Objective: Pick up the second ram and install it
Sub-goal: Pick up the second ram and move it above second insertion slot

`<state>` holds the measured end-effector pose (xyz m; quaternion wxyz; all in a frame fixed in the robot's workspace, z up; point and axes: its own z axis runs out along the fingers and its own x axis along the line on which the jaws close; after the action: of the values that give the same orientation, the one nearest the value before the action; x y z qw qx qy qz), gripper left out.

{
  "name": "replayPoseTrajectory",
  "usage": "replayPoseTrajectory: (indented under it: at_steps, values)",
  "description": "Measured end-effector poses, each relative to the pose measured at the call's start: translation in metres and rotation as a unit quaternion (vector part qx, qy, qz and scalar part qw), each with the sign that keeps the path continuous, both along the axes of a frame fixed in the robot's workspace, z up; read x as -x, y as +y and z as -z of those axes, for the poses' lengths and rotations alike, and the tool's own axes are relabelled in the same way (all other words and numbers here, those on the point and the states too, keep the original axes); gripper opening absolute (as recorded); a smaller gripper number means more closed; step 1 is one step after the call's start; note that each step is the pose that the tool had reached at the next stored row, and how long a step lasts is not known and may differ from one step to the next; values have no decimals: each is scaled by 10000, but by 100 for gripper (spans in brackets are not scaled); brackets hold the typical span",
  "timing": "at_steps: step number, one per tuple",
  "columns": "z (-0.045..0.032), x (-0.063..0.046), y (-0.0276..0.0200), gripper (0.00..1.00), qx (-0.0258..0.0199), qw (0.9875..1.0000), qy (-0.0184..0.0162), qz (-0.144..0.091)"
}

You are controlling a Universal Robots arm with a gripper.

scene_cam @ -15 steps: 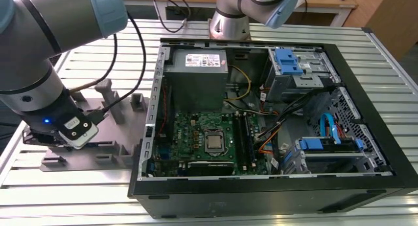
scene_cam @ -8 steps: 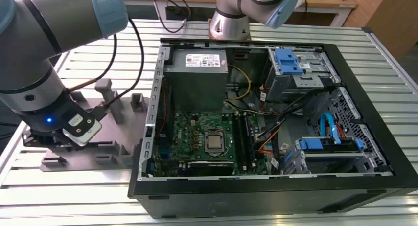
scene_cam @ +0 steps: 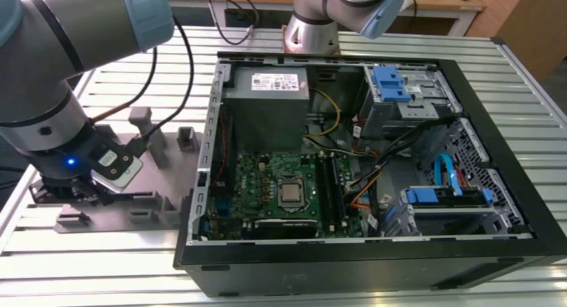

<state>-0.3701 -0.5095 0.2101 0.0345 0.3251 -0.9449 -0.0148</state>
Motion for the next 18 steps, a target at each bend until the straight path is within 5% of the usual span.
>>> replayPoseTrajectory:
  at_steps: [9, 18]
  values:
    - [1, 0, 0, 7, 0, 9983, 0, -575]
    - [1, 0, 0, 7, 0, 9937, 0, -1122]
